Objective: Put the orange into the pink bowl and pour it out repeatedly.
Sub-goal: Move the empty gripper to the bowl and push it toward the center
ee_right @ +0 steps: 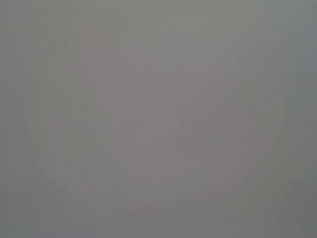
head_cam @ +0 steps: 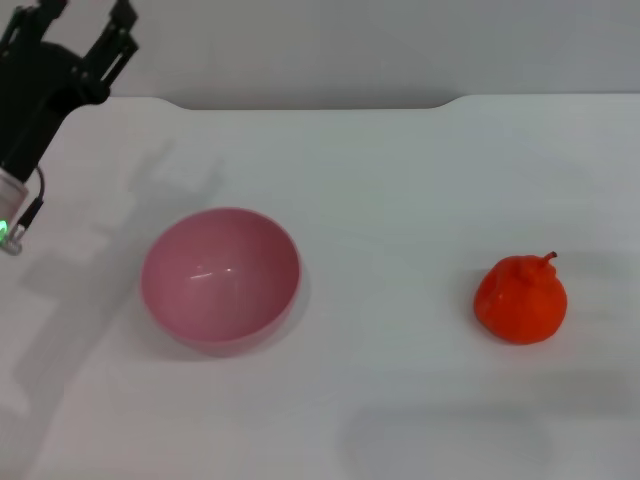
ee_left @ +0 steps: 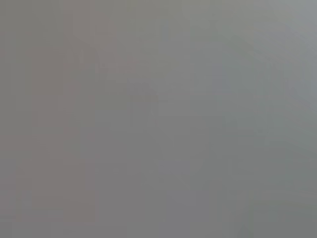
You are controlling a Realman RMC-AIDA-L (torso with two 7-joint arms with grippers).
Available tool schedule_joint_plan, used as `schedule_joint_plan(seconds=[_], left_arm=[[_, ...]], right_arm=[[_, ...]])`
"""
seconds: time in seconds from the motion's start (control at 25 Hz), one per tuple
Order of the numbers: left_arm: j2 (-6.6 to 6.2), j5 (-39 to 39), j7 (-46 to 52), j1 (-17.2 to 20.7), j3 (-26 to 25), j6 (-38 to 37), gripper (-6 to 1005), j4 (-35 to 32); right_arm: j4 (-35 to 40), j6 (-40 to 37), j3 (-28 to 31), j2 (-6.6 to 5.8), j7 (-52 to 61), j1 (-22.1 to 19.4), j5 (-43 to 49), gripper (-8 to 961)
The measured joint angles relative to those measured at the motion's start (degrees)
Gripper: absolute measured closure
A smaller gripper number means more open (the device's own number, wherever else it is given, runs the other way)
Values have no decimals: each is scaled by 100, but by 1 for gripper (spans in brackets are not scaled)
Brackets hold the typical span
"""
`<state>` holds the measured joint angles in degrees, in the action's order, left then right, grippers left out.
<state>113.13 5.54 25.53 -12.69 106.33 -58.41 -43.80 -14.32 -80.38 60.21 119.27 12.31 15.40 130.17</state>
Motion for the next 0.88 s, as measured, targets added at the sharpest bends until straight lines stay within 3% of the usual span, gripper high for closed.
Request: schedule_joint_plan(seconds=[0.16, 0.32, 0.4, 0.48, 0.52, 0.6, 0.64, 0.68, 0.72, 0.84, 0.88], left_arm=[[-213, -1546, 1853, 35, -682, 466, 200, -629], [-248, -2009, 2364, 40, -865, 492, 200, -764], [-469, -4574, 5252, -11, -1804, 386, 200, -1472], [-619, -6166, 6799, -114, -2256, 167, 200, -1898], [-647, -6581, 7195, -146, -2360, 71, 200, -1992], [-699, -8506, 8813, -354, -2938, -523, 200, -2432], [-699, -8506, 8813, -354, -2938, -523, 200, -2432], [-515, -9928, 9772, -460, -3550, -997, 200, -2818], [-461, -10139, 9864, -462, -3658, -1066, 200, -2901], [-91, -11774, 10501, -507, -4390, -1455, 200, -3600], [-20, -12162, 10636, -545, -4530, -1525, 200, -3787]], right_arm=[[33, -2, -1, 0, 0, -27, 0, 277], [45, 3, -1, 0, 0, -44, 0, 278], [45, 16, 0, 0, 0, -45, 0, 278], [44, 25, 0, -2, 0, -46, 0, 278], [45, 25, 0, -5, 0, -46, 0, 278], [45, 27, 1, -7, -1, -44, 0, 278], [47, 28, 0, -8, 0, -41, 0, 278], [49, 30, 0, -8, 0, -35, 0, 278], [50, 35, 0, -9, 0, -31, 0, 278], [62, 45, 0, -15, 0, -10, -1, 277], [70, 50, 0, -17, 0, -3, -1, 277]])
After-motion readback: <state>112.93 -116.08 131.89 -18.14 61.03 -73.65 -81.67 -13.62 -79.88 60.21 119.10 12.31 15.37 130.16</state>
